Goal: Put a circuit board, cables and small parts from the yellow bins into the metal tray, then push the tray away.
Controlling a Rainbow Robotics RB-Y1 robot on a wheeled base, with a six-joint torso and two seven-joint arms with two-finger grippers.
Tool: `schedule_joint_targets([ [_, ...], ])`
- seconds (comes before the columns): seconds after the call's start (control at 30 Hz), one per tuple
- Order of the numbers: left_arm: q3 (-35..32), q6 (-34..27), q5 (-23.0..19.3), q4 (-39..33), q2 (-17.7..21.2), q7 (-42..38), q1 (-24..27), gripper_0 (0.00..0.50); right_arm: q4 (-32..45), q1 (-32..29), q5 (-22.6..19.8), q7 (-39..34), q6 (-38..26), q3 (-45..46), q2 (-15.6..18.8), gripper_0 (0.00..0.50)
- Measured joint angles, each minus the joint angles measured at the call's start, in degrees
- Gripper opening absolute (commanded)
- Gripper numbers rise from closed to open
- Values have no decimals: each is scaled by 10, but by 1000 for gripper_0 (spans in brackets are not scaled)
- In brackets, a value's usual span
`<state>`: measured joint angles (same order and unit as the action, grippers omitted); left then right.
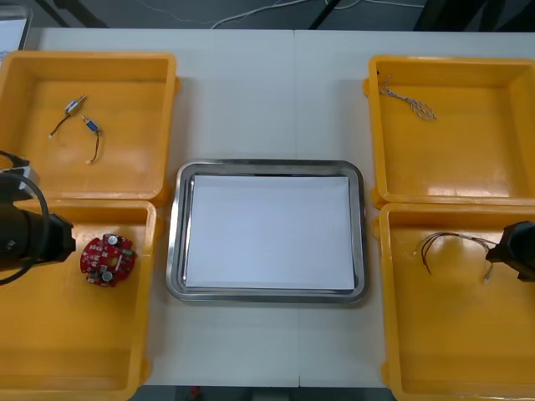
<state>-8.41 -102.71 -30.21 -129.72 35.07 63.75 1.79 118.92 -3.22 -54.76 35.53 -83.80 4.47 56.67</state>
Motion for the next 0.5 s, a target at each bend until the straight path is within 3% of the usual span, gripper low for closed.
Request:
schedule_joint_targets([
  [0.1,37,20,28,-1,-3,0,-14,500,0,-6,14,-9,0,0,-7,500],
  [0.3,55,31,41,-2,-20,0,-26,500,-5,-11,45,-9,6,0,-19,500],
  [0.5,72,55,51,-2,-35,0,-30,500,-36,-12,57,-9,57,-12,-21,500],
])
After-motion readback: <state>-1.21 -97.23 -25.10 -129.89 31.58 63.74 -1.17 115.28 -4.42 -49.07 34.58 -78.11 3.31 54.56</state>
